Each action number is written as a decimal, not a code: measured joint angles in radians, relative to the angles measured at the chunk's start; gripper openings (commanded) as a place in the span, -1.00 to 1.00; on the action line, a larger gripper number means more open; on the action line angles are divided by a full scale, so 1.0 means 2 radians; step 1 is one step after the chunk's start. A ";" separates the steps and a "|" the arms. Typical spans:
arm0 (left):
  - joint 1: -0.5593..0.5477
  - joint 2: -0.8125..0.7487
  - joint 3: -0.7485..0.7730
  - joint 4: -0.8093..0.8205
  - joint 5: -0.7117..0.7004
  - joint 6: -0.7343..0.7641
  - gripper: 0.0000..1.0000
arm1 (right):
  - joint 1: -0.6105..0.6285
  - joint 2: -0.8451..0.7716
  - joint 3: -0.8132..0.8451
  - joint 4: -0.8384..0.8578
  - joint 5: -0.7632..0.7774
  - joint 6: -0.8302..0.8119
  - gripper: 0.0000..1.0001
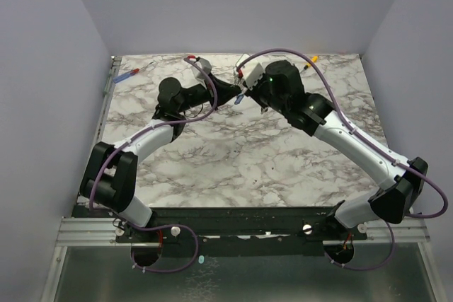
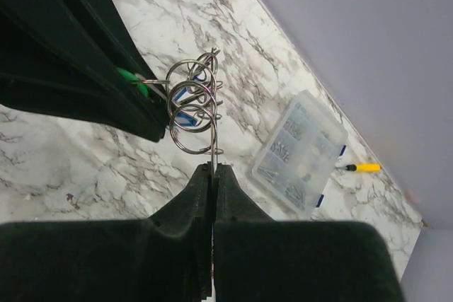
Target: Remove the keys from the keyring
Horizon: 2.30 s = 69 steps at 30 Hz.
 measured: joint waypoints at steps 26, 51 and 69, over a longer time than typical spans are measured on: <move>0.007 -0.033 0.084 -0.428 -0.047 0.274 -1.00 | -0.048 -0.057 -0.154 0.054 -0.143 0.085 0.20; -0.108 -0.101 0.212 -0.890 -0.205 0.739 -1.00 | -0.140 -0.084 -0.194 0.094 -0.519 0.120 0.67; -0.269 -0.239 0.007 -0.714 -0.409 0.942 -1.00 | -0.140 -0.095 -0.257 0.178 -0.546 0.137 0.56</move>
